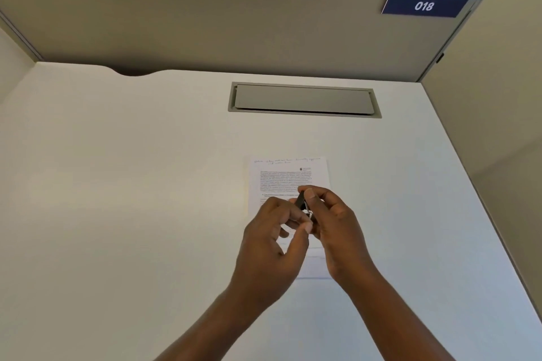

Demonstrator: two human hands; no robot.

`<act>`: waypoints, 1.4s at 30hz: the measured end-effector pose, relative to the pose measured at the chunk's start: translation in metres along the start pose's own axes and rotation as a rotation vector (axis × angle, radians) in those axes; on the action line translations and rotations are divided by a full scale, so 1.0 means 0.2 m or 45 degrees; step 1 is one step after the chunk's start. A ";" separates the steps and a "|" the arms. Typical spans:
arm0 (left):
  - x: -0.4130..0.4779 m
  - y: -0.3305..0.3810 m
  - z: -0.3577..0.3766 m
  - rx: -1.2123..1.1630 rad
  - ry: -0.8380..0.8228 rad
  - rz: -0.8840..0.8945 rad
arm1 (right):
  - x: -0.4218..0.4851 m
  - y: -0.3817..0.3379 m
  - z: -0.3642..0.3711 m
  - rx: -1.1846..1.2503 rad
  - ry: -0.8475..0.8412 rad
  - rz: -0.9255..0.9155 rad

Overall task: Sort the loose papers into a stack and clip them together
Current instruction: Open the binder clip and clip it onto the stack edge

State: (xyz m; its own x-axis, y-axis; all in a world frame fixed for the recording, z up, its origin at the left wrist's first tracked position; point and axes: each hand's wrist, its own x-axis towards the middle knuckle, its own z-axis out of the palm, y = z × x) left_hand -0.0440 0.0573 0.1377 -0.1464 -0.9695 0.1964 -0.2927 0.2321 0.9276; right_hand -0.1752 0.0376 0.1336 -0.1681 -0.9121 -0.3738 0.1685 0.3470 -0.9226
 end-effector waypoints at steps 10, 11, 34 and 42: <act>-0.02 0.01 -0.05 0.113 0.114 0.040 | -0.05 0.01 0.08 -0.083 0.032 -0.114; -0.02 0.01 -0.06 0.127 0.102 0.053 | -0.05 0.01 0.08 -0.093 0.034 -0.126; 0.05 -0.05 -0.19 -0.325 0.141 -0.431 | -0.05 0.04 0.04 -0.110 -0.148 -0.120; 0.02 -0.01 -0.15 -0.035 -0.052 -0.111 | -0.05 0.03 0.05 -0.171 -0.124 -0.154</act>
State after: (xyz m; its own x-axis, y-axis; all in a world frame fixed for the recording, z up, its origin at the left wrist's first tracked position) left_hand -0.0161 0.0508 0.1455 -0.1600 -0.9818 0.1022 -0.2803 0.1445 0.9490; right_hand -0.1621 0.0461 0.1327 -0.0831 -0.9635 -0.2543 0.0207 0.2535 -0.9671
